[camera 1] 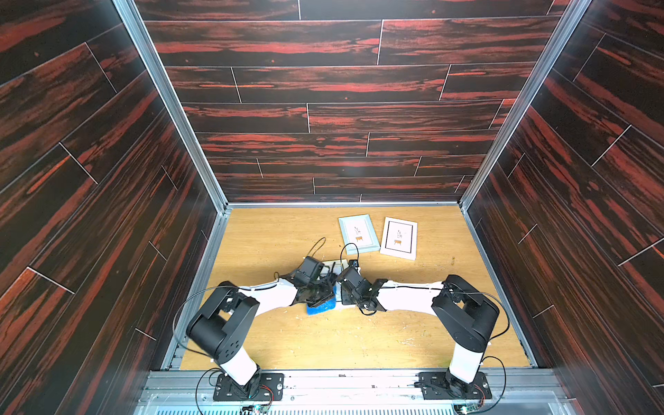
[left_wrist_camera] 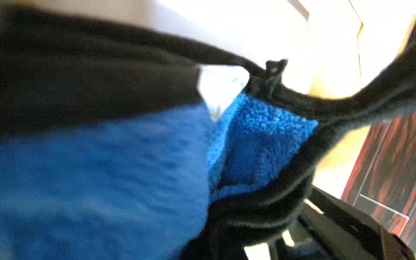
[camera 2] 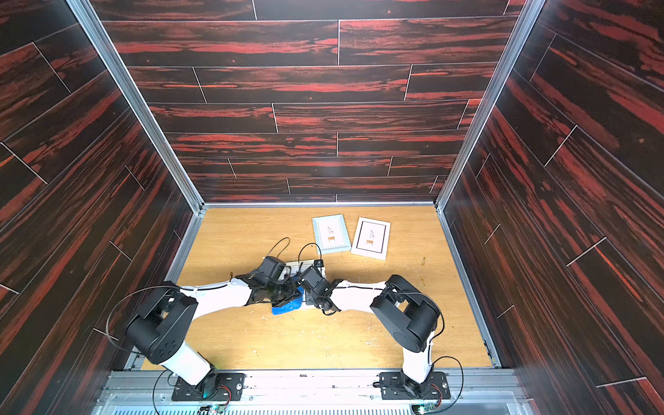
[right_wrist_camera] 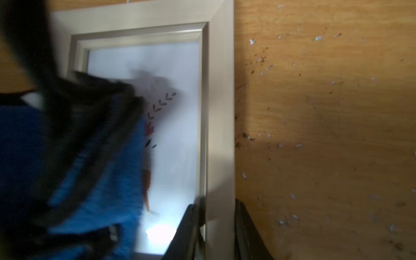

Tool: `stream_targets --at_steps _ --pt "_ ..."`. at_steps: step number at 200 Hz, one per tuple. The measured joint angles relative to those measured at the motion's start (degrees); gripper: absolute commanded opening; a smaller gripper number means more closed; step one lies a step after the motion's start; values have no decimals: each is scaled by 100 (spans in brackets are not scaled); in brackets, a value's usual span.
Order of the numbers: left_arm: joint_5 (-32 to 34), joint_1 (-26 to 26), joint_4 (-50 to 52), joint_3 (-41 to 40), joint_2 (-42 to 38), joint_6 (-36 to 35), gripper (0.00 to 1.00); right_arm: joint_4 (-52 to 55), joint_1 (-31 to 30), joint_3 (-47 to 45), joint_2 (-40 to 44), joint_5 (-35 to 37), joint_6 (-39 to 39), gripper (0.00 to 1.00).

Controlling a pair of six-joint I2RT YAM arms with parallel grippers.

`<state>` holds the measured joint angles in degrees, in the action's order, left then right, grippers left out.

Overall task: Wipe the picture frame with a cloth
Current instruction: Wipe the dirt from the picture frame.

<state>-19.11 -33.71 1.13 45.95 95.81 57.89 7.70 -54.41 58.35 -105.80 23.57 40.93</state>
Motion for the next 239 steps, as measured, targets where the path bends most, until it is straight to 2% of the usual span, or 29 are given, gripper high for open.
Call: stream_targets --at_steps 27,73,129,186,215,239 --pt "15 -24 -28 68 72 -11 0 2 0 0 2 4 0 1" --pt "-2 339 313 -59 -179 -188 0 0 -2 0 4 2 2 1" --pt "-55 -39 111 435 378 -166 0 -13 -2 -35 22 13 4 1" --pt "61 332 -317 691 713 -673 0 -15 -2 -70 50 48 15 1" --pt "57 649 -876 732 933 -713 0 7 -2 -72 68 55 20 1" --pt "66 704 -990 905 1086 -713 0 50 0 -79 79 72 22 1"
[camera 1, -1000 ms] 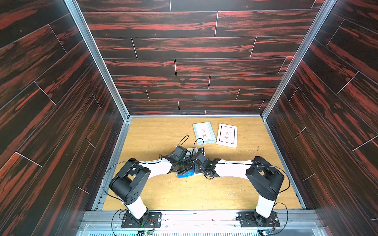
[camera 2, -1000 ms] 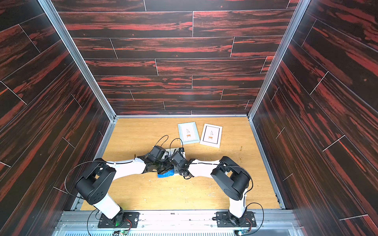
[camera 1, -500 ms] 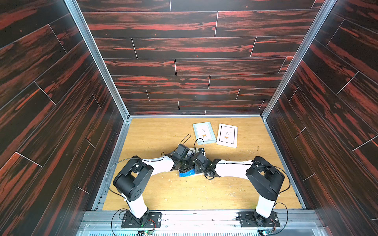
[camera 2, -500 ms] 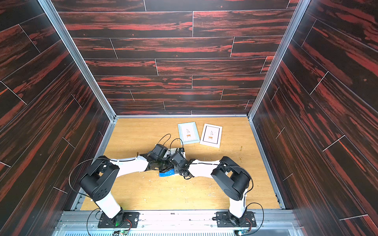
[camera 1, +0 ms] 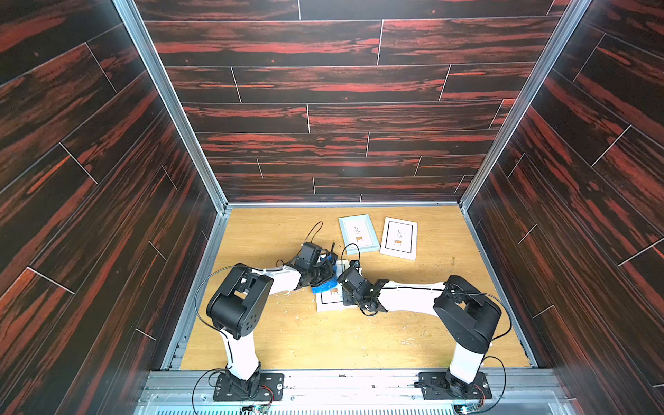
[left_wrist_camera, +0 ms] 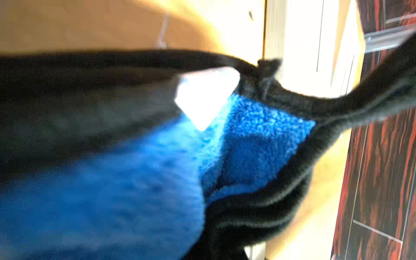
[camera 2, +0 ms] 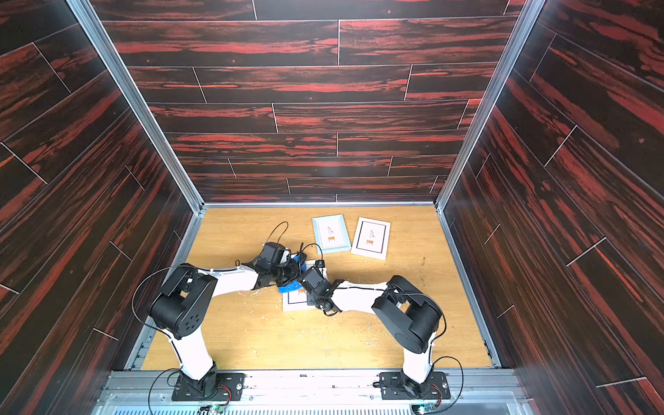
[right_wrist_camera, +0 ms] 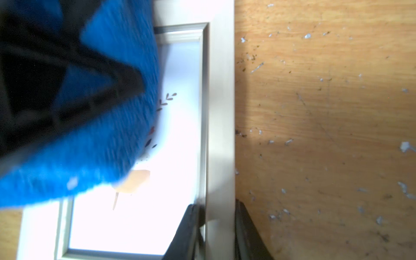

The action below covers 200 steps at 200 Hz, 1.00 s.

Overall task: Wipe the picture frame with a cloth
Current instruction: Wipe the dirt from the picture frame.

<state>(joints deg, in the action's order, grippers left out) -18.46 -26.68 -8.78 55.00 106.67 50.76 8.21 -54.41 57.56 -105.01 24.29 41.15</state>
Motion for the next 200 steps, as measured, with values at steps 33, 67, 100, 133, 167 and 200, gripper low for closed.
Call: stream_targets --at_steps 33,67,100,133,167,200 --pt "0 -293 -116 236 221 0 0 7 0 0 0 -4 11 1" --pt "-103 -195 -223 195 258 -46 0 33 0 2 2 2 22 1" --pt "-289 334 -214 61 160 -205 0 22 0 2 11 9 17 1" --pt "-160 105 -26 323 247 -234 0 44 0 2 11 11 22 1" --pt "-70 -256 39 669 487 -236 0 48 0 4 11 13 22 1" --pt "-164 96 103 468 387 -332 0 46 0 4 11 22 20 1"
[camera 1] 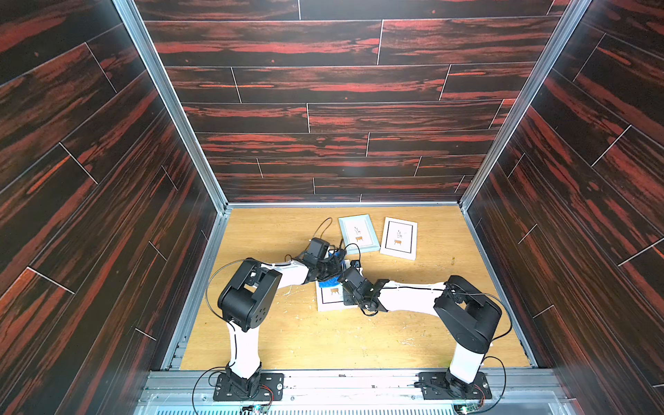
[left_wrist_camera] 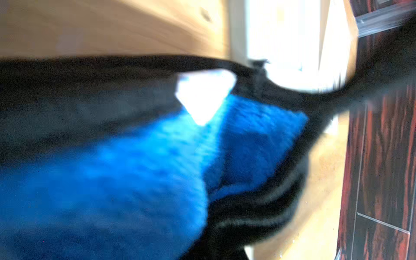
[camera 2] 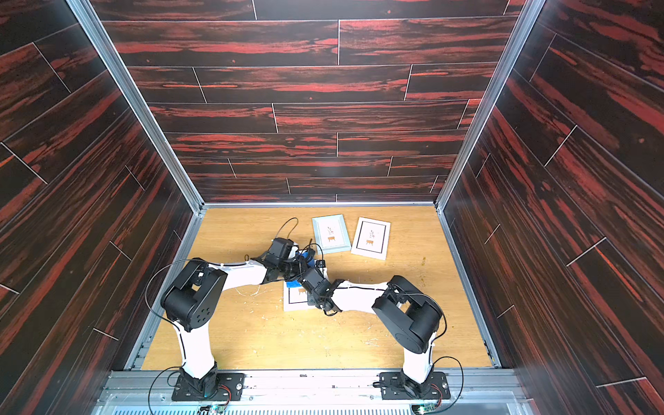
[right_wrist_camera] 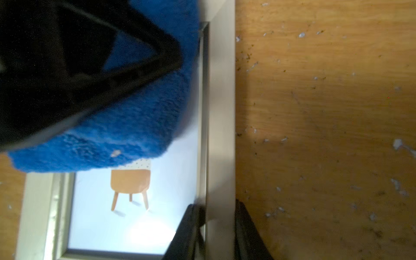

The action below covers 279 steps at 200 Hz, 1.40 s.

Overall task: Wipe the picture frame with a cloth
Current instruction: Wipe the dirt from the picture frame.

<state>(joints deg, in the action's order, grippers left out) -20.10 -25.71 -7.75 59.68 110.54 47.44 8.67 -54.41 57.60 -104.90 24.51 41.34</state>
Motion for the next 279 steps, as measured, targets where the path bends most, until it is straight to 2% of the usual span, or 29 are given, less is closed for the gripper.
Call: stream_targets --at_steps 18,55,107,131,161,176,202,236,279 --pt "-81 190 103 -61 -111 -55 0 -26 4 0 0 -2 -9 1" --pt "39 90 260 -129 -232 -44 0 -17 4 0 0 -2 -15 1" --pt "380 -87 1309 -946 -1360 -35 0 -17 4 -2 0 -7 -4 1" --pt "315 -28 1635 -748 -1285 -140 0 -17 4 -2 0 -7 -7 1" --pt "284 302 1847 243 -553 -313 0 -28 4 -7 0 -7 -2 1" --pt "282 382 1803 446 -380 -343 0 -31 4 -9 0 -4 -2 1" --pt "313 256 1648 15 -599 -323 0 -31 4 -11 0 -2 0 1" --pt "212 -70 1626 -968 -1434 -66 0 -13 4 0 -4 -13 0 1" --pt "188 116 1899 -603 -1298 -87 0 70 4 153 -92 -20 2 1"
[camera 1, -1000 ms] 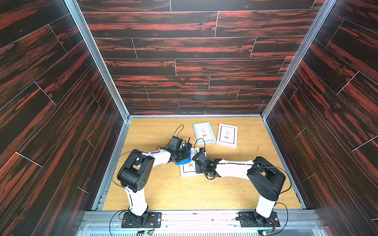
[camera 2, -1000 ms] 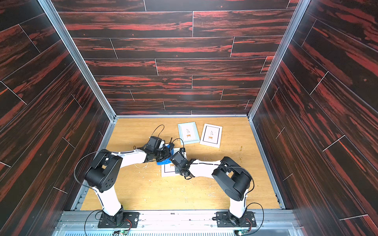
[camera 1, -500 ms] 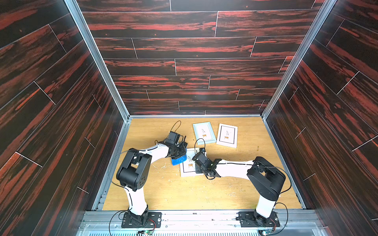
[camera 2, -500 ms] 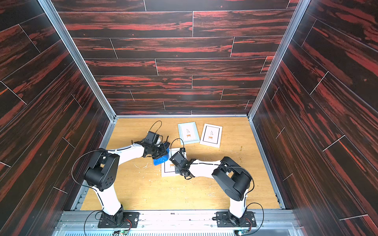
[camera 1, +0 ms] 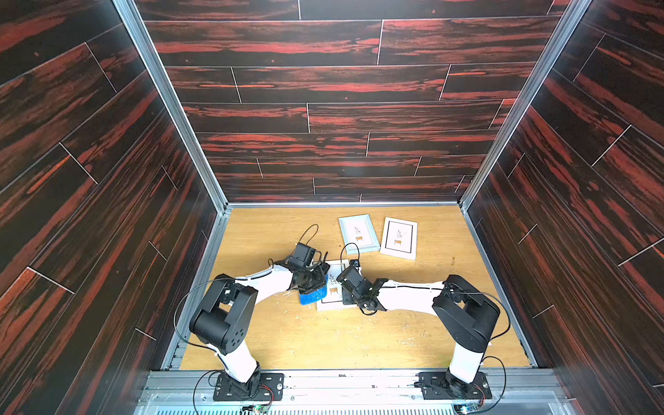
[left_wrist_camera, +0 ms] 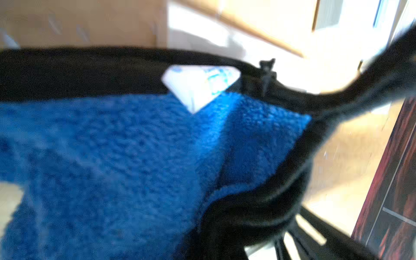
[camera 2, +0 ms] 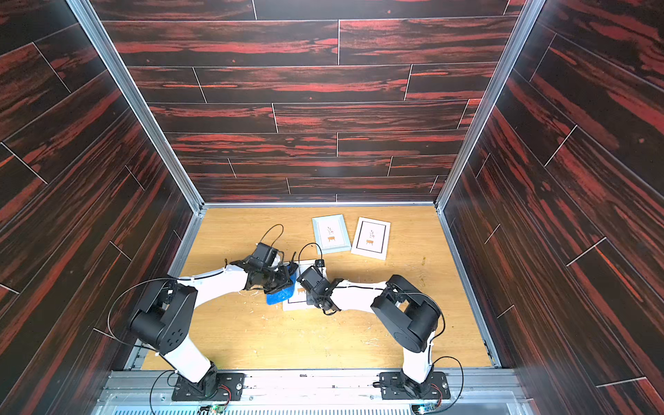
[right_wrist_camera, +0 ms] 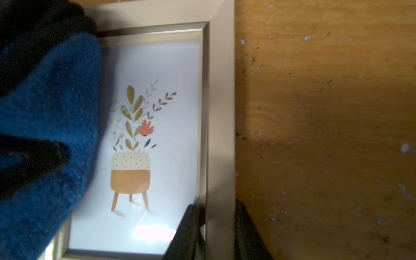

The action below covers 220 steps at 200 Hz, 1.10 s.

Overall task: Wipe the picture frame with a cloth
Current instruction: Wipe the dirt from the picture frame.

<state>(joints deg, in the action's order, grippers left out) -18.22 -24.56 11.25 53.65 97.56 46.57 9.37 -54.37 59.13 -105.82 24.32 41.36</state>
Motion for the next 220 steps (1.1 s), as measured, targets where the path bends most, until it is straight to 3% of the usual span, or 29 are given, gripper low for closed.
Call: stream_targets --at_steps 48,80,141,171,206,220 --pt "131 -664 -20 -752 -581 326 0 74 0 15 -2 -4 13 1" --pt "186 -529 133 -629 -599 372 0 105 -11 37 -2 -4 11 1" --pt "-177 -1003 -1290 -866 -195 1252 0 149 -11 46 4 4 22 1" --pt "-234 -931 -1488 -914 -168 1342 0 157 -11 48 4 20 17 1" --pt "-120 -308 -1043 -1180 -667 1021 0 162 -11 48 4 37 15 1" --pt "-57 -293 -1001 -1180 -772 970 0 160 -11 48 4 37 15 1"
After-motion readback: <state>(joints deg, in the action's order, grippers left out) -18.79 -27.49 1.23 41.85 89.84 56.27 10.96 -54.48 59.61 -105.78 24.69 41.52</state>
